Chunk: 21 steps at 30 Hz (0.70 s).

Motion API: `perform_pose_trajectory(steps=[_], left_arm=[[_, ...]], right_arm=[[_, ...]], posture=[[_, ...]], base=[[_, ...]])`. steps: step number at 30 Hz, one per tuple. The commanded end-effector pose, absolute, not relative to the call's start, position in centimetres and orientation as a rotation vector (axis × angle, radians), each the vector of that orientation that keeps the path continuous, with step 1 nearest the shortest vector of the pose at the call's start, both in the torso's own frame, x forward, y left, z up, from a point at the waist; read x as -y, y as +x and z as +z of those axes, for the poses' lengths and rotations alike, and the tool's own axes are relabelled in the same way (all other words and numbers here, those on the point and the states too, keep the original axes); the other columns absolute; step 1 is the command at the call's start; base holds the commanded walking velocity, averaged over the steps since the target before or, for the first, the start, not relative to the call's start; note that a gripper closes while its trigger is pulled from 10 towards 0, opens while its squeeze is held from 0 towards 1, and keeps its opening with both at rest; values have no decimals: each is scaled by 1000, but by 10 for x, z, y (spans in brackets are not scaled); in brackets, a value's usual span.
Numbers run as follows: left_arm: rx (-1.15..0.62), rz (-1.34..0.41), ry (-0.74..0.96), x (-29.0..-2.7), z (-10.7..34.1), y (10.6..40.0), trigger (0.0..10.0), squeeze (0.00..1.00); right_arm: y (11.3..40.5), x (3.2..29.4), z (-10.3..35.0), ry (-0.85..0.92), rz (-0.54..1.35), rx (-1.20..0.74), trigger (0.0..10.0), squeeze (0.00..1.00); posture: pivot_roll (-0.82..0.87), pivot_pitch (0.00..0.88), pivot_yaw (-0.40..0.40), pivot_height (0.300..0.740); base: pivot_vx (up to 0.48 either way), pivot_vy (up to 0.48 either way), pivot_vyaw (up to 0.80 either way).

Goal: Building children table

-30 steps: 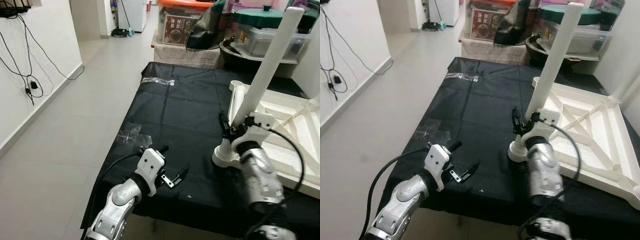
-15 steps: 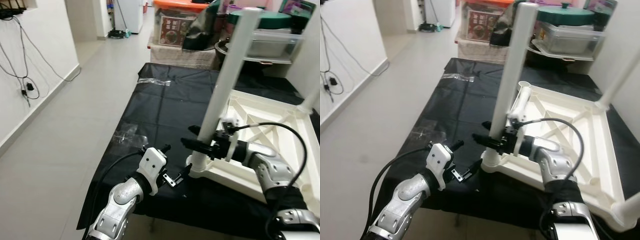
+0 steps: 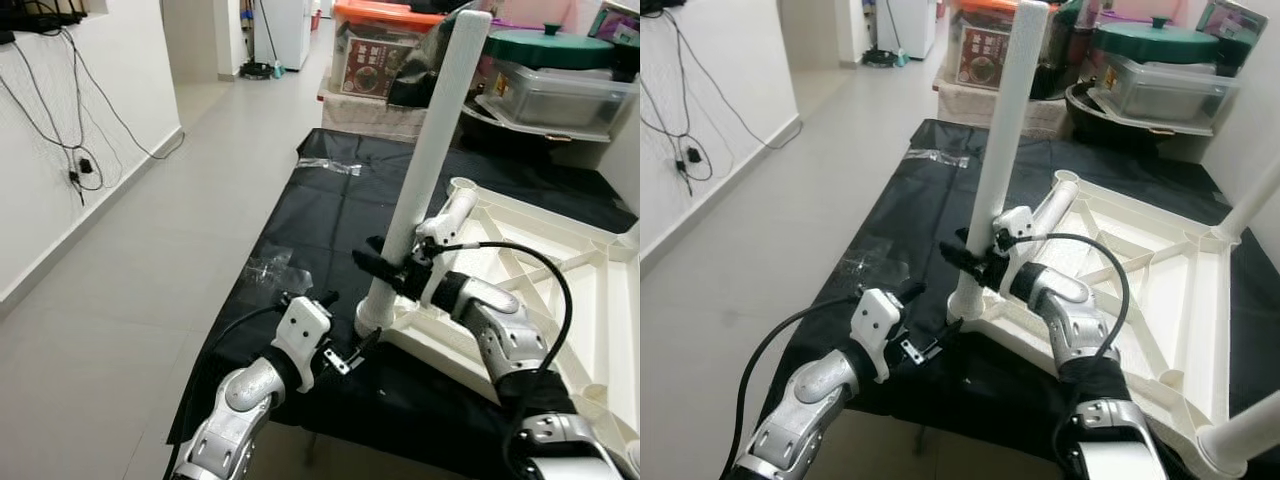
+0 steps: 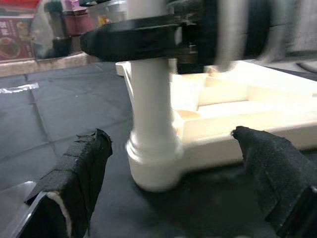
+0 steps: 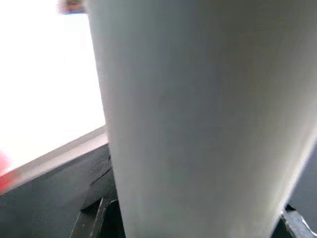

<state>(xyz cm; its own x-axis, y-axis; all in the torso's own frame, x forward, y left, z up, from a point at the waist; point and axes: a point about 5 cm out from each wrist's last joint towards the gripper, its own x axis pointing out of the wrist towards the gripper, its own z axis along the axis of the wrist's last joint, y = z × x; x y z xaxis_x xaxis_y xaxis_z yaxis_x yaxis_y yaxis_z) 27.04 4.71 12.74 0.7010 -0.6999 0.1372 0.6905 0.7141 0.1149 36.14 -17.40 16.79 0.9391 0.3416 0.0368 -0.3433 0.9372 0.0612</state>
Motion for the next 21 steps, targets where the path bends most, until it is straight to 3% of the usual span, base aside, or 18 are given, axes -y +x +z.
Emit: perform_pose_trajectory(steps=[1,3,6,10,11,14,15,16,19,20,21], left_arm=[[159,-777,62,-48,123,270,10000,0],[160,-778,62,-48,124,271,10000,0],[160,-778,63,-47,124,271,10000,0],[161,-775,63,-47,124,271,10000,0],[162,-774,63,-47,125,272,10000,0],[162,-773,62,-47,125,272,10000,0],[163,-773,62,-47,125,272,10000,0],[164,-772,60,-46,125,272,10000,0],[166,-768,56,-46,126,272,10000,0],[166,-765,53,-46,126,272,10000,0],[166,-765,52,-46,126,273,10000,0]], right_arm=[[357,220,166,67,-44,26,0,0],[335,243,158,99,-471,25,0,0],[320,240,153,143,-614,28,0,0],[317,224,152,179,-644,47,0,0],[322,212,152,201,-585,66,2941,0],[326,205,152,214,-541,80,2941,0],[329,198,153,196,-471,107,10000,0],[331,196,153,181,-417,131,10000,1000],[333,200,153,154,-375,158,10000,1000],[333,208,154,167,-358,163,10000,0],[334,215,155,195,-310,168,10000,0]], posture=[[75,0,-81,740],[75,0,-81,740],[75,0,-81,740],[78,0,-82,740],[75,0,-80,740],[75,0,-80,740],[73,0,-84,740],[68,0,-91,740],[66,0,-93,740],[66,0,-93,740],[47,0,-78,740]], base=[[0,0,0],[0,0,0],[0,0,0],[0,0,0],[0,0,0],[0,0,0],[0,0,0],[0,0,0],[0,0,0],[0,0,0],[0,0,0]])
